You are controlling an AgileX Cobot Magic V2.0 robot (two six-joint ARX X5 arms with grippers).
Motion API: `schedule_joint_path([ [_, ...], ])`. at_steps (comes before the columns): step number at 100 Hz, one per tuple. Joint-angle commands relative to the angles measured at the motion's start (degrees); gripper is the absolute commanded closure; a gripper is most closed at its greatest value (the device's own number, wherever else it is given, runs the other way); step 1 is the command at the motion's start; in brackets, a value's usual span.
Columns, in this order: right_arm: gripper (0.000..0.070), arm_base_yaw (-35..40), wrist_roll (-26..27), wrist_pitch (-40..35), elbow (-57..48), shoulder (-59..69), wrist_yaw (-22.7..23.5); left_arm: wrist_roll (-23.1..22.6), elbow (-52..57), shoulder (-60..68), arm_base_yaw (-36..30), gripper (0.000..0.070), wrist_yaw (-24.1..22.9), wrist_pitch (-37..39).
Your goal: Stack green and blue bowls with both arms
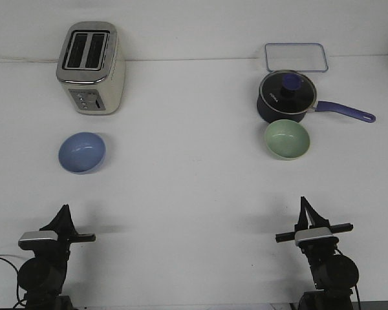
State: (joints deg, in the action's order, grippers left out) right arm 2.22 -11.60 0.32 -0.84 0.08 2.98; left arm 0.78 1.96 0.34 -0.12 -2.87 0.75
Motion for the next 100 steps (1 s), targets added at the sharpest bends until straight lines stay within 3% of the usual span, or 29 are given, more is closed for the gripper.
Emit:
schedule_joint_path([
  [1, 0.0696, 0.02, -0.2, 0.57, 0.11, -0.02, -0.02, -0.11, -0.07, -0.15, 0.11, 0.0685, -0.13, 0.66],
  [88, 0.0696, 0.02, 0.35, 0.57, 0.11, -0.02, 0.2, -0.11, -0.07, -0.15, 0.11, 0.0685, -0.13, 0.66],
  [100, 0.0696, 0.02, 5.42, 0.57, 0.11, -0.02, 0.15, -0.11, -0.07, -0.15, 0.11, 0.0685, -0.13, 0.66],
])
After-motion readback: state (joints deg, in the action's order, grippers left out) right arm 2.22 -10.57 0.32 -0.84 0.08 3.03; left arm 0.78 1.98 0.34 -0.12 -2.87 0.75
